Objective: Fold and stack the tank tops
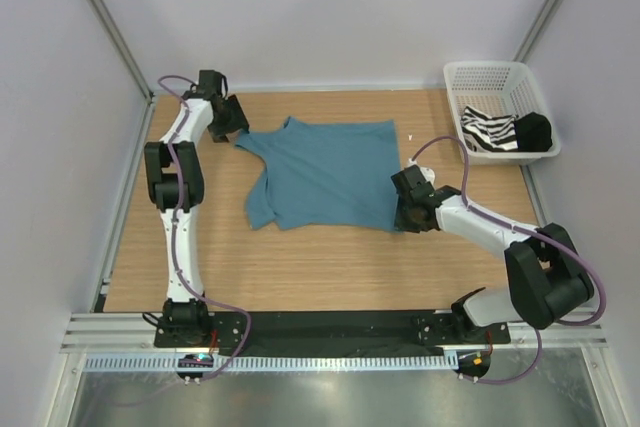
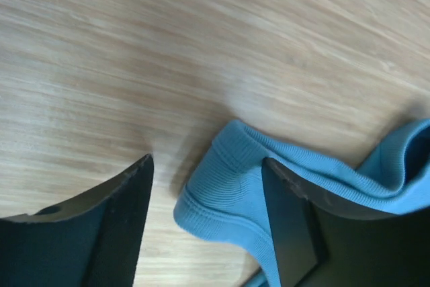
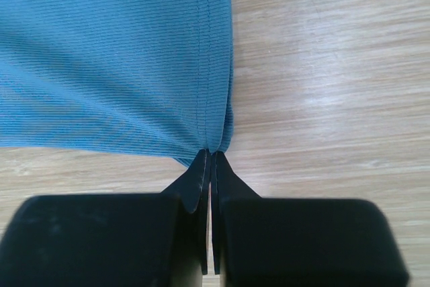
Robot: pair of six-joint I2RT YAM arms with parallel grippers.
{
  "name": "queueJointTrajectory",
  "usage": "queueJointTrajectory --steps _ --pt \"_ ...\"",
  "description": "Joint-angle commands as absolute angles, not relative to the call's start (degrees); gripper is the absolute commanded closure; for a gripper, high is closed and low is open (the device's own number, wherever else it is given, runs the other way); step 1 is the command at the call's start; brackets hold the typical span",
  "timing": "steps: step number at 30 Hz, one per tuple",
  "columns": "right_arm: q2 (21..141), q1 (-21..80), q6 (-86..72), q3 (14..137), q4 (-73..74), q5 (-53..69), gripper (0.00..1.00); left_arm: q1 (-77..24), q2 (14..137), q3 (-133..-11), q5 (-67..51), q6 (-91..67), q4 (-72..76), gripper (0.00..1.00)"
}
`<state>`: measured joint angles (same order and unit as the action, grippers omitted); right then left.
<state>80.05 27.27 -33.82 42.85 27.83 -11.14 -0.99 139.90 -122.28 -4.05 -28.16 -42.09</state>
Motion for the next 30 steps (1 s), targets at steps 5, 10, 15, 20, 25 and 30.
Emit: queueJointTrajectory --steps 5,10,15,20,25,30 --pt "77.78 27.42 -33.66 44.03 28.39 -11.69 0.81 -1.75 123.51 -105.41 -6.59 -29.79 -35.0 0.29" --pt "77.26 27.42 -32.78 45.09 27.6 -11.16 0.68 -5.96 106.74 -83.64 -2.38 -32.86 -25.95 0.25" --pt "75.85 27.42 -31.82 45.09 27.25 -10.28 0.67 -9.75 94.68 -70.07 1.3 -34.62 -24.08 0.21" --pt "74.18 27.42 -30.24 45.09 26.81 -9.94 0.67 -17.83 85.54 -57.41 2.46 -35.95 -23.29 0.28" --pt "73.39 27.33 -29.09 44.3 26.02 -7.56 0.67 -26.08 82.01 -52.21 5.36 -34.37 -25.4 0.38" --pt "72.6 27.33 -28.04 42.89 25.66 -7.12 0.67 -31.28 83.05 -53.78 13.25 -33.05 -28.12 0.44"
